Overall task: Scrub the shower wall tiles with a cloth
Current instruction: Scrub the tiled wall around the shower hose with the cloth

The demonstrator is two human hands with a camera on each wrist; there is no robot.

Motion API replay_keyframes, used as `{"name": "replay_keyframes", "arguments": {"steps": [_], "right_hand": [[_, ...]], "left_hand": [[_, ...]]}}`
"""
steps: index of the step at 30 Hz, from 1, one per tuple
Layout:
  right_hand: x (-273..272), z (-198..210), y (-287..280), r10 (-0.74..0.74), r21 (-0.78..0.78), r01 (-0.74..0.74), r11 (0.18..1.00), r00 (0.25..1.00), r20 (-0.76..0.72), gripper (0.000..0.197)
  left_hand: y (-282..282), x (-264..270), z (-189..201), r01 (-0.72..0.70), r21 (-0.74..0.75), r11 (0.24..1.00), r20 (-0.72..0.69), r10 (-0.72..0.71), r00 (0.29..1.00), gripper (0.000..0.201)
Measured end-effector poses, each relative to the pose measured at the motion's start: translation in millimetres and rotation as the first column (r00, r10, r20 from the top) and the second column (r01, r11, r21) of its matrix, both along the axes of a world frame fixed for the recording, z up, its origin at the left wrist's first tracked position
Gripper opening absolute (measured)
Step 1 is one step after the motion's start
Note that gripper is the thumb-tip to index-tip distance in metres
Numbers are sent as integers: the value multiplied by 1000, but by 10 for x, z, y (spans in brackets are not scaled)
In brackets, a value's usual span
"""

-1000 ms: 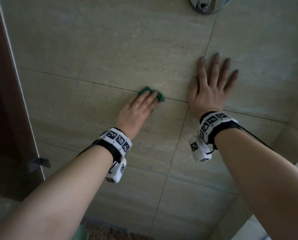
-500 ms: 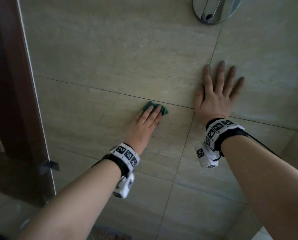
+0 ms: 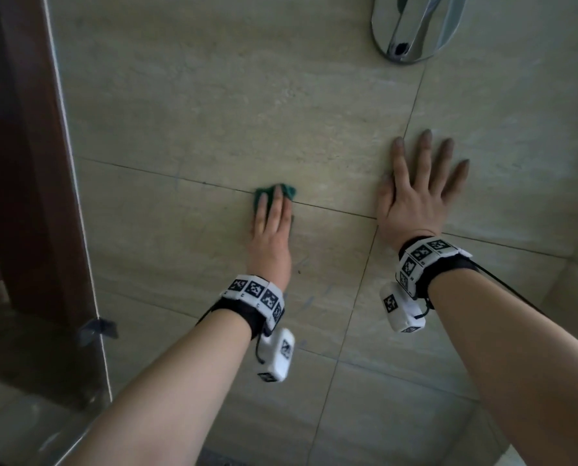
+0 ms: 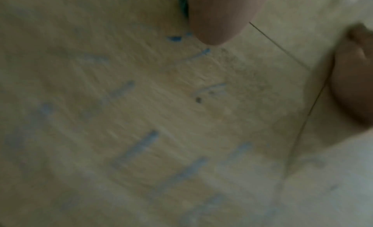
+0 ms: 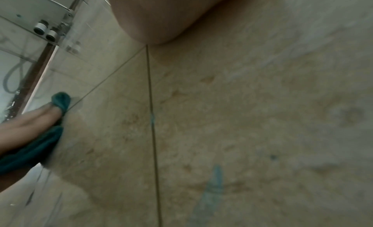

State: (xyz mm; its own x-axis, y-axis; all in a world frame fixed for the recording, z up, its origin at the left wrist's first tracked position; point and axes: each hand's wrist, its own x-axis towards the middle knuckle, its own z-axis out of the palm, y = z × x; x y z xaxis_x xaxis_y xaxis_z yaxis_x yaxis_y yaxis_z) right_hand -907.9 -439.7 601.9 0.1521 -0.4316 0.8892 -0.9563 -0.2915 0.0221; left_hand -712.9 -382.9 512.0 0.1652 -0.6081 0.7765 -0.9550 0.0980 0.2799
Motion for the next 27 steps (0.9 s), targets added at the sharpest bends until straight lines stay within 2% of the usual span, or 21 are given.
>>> {"name": "replay_keyframes", "arguments": {"steps": [3, 6, 10, 13, 15, 18, 21, 23, 25, 27], "right_hand": [[118, -10, 79, 21, 62, -22, 998, 1000, 16, 59], [444, -30, 184, 105, 77, -94, 993, 983, -151, 60], [835, 4, 220, 94, 90, -80, 993, 982, -165, 59], [1069, 110, 132, 97, 34, -91, 995, 963, -253, 56], [1193, 173, 52, 72, 3, -74, 997, 962, -264, 56], [1284, 154, -25, 40, -54, -55, 997, 968, -247, 57], [1297, 139, -36, 34, -76, -54, 996, 968, -249, 59], [1311, 144, -24, 58, -79, -79, 994, 969, -239, 60], [1320, 139, -23, 74, -85, -96, 992, 968, -238, 60], [1328, 124, -34, 74, -97, -100, 990, 968, -240, 59]], "left_hand": [[45, 297, -3, 47, -10, 999, 251, -43, 967, 76], [75, 445, 65, 3, -1, 1000, 380, -2, 925, 63], [173, 554, 92, -106, 121, 987, 419, 46, 907, 62], [245, 647, 157, -180, 147, 973, 424, 103, 900, 72], [233, 719, 151, -194, 111, 975, 456, 124, 882, 72], [167, 867, 93, -206, 85, 975, 425, 152, 892, 69], [129, 1032, 68, -195, 59, 979, 334, 164, 928, 71], [113, 1114, 89, -204, 55, 977, 243, 185, 952, 72], [121, 1142, 133, -212, 118, 970, 116, 198, 973, 74], [86, 1105, 173, -243, 123, 962, -15, 246, 969, 80]]}}
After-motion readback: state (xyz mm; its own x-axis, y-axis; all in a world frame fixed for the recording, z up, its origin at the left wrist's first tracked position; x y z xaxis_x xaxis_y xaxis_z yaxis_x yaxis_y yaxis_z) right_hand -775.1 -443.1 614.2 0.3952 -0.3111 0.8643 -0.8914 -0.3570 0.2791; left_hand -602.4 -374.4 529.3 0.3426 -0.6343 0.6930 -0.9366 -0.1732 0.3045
